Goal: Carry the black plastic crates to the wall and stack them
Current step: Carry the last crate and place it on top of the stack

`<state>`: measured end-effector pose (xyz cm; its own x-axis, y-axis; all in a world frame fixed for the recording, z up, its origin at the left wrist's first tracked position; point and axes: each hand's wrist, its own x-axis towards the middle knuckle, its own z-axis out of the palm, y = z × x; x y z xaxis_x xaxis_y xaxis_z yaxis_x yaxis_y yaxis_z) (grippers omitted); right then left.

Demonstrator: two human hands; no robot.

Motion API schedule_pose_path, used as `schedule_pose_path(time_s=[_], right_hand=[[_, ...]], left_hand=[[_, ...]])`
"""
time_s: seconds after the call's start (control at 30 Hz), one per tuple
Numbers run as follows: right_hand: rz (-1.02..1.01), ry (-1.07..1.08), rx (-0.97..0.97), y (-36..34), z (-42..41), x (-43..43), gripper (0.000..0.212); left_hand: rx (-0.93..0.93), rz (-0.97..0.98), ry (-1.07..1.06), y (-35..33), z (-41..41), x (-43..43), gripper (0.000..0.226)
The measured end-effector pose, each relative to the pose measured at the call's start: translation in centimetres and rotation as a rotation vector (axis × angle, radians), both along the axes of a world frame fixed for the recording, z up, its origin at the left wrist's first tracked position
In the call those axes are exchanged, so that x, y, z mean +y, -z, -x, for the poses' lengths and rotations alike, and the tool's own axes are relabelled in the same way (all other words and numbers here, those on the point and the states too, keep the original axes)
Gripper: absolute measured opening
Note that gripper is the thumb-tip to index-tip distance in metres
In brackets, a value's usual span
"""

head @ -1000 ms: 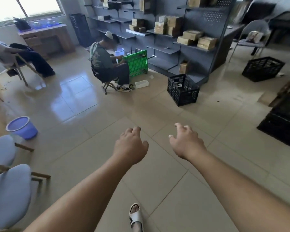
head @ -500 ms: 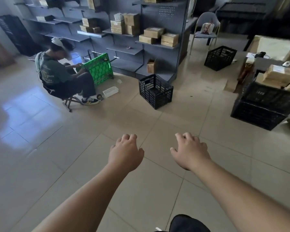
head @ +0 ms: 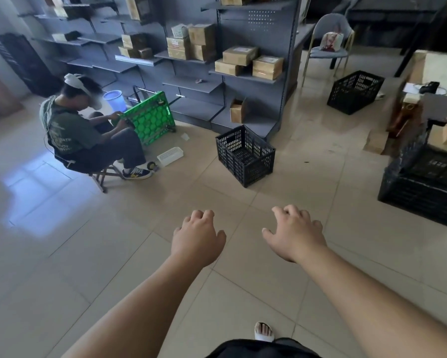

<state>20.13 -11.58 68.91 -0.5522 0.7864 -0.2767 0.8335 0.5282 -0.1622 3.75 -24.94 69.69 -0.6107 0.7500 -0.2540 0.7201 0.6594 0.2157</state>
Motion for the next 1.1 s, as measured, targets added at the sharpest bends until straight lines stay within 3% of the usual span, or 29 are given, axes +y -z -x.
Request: schedule_pose_path(time_s=[0.5, 0.77, 1.1], right_hand=[[0.01, -0.011, -0.073, 2.3, 20.4, 17.8, 0.054], [0.096, 0.184, -0.048, 3.5, 32.4, 24.3, 0.048], [0.182, 0.382, -0.046, 6.2, 39.0, 35.9, 0.043]], left_hand=[[-0.033, 0.006, -0.083, 2.9, 20.4, 16.6, 0.055], [-0.074, 0.049, 0.001, 3.8, 34.5, 24.6, 0.052], [-0.07, 0.118, 0.141, 5.6, 44.0, 39.1, 0.053]])
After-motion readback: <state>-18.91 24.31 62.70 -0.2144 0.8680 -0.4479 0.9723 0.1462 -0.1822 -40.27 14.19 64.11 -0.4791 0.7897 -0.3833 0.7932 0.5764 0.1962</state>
